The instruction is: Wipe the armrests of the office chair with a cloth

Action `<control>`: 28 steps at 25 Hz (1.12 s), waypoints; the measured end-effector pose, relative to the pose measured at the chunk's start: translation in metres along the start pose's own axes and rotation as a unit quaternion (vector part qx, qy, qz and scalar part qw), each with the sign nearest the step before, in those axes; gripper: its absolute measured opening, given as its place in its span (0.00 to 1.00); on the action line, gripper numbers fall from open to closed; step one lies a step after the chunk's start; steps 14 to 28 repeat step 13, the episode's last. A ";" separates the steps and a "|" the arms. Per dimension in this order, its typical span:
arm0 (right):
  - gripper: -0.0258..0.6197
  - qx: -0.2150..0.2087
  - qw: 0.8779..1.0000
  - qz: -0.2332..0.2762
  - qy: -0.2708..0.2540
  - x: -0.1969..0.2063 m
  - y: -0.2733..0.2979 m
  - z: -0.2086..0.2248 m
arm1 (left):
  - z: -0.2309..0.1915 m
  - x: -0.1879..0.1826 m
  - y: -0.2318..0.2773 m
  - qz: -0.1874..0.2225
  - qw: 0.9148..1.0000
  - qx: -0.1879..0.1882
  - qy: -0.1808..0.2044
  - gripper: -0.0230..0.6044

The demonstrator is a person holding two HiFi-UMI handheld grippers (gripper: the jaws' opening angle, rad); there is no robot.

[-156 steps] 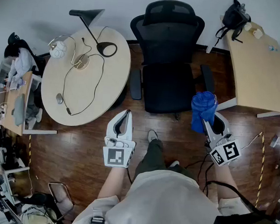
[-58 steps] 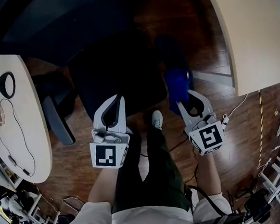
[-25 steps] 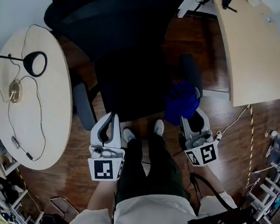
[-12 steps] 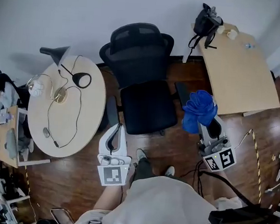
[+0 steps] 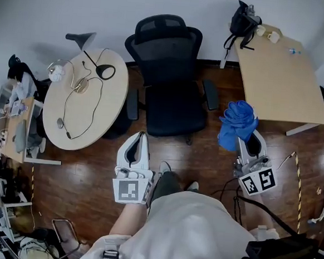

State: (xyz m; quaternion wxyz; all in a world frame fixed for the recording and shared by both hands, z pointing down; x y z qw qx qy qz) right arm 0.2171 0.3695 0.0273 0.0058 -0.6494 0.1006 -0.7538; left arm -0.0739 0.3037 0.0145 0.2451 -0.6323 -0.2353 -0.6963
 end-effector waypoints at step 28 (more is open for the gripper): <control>0.18 0.005 1.000 -0.016 -0.003 0.021 -0.026 -0.030 | 0.007 0.023 -0.028 -0.007 1.000 0.030 0.001 0.15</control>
Point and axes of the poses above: the fingertips, and each gripper's own axes: y forward along the fingers, z to its right, x out of its underside, the point moved 2 cm from there along -y, backward along the fingers, and after that the axes turned 6 degrees about x, right-handed, at the moved point
